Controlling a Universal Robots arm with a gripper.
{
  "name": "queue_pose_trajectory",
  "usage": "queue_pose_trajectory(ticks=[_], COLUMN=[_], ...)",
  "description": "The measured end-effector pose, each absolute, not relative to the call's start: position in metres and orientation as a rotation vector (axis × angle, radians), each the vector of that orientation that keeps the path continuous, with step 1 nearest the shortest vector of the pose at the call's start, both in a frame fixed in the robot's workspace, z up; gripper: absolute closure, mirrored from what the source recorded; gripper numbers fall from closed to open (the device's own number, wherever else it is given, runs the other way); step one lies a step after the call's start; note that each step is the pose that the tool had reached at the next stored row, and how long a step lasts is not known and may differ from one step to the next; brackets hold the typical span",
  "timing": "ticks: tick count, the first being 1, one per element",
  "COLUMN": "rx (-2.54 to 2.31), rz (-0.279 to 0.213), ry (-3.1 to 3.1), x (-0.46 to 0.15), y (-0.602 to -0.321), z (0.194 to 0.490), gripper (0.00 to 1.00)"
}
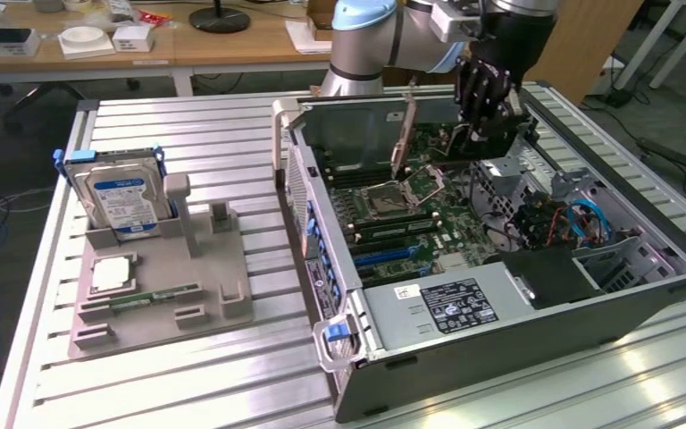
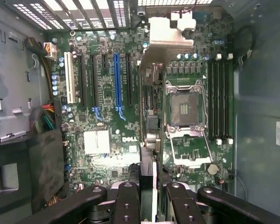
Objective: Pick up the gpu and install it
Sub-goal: 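Insert the gpu into the slot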
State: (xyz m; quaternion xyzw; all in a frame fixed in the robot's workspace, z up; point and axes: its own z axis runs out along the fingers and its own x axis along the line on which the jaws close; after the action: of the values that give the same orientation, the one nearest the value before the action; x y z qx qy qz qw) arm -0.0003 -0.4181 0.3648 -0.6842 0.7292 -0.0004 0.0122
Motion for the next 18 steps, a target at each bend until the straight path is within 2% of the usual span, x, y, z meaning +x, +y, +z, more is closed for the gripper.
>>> queue_pose_trajectory(ticks=[18], rx=[-2.218], rz=[0.019], ry=[2.212], x=[0.000], y=[-0.430], z=[0.338], gripper=[0.73])
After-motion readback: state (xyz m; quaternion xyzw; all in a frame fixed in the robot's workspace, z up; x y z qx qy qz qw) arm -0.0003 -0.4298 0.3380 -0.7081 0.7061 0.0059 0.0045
